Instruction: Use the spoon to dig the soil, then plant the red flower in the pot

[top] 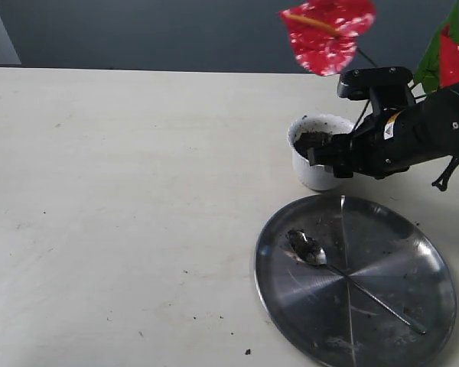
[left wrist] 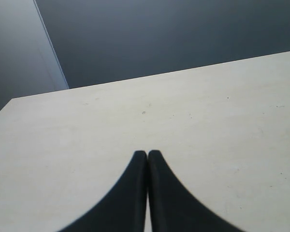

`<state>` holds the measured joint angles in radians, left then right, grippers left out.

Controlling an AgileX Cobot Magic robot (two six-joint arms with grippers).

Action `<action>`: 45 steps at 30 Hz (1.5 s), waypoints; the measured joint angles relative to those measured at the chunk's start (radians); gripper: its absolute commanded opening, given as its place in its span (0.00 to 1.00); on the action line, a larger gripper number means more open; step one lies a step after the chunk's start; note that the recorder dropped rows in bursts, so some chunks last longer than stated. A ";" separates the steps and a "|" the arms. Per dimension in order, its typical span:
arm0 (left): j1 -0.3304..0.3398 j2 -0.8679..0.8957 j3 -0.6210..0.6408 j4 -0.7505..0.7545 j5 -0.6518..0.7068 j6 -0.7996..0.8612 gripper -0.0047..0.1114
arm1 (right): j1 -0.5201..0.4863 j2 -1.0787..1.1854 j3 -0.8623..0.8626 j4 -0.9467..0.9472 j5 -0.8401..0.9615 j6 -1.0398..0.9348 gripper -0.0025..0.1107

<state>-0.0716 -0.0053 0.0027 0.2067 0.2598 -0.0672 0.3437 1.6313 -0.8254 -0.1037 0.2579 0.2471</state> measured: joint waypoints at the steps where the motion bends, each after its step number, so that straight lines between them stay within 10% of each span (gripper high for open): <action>1: 0.000 0.000 0.000 0.000 0.000 0.000 0.05 | 0.000 0.000 -0.002 0.000 0.005 -0.002 0.51; 20: 0.000 0.000 0.000 0.000 0.000 0.000 0.05 | 0.000 -0.157 -0.004 0.002 0.210 -0.006 0.51; 45: 0.000 0.000 0.000 0.000 0.000 0.000 0.05 | 0.000 0.008 -0.004 0.059 0.033 -0.091 0.51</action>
<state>-0.0716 -0.0053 0.0027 0.2067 0.2598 -0.0672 0.3437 1.6396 -0.8290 -0.0444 0.2913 0.1565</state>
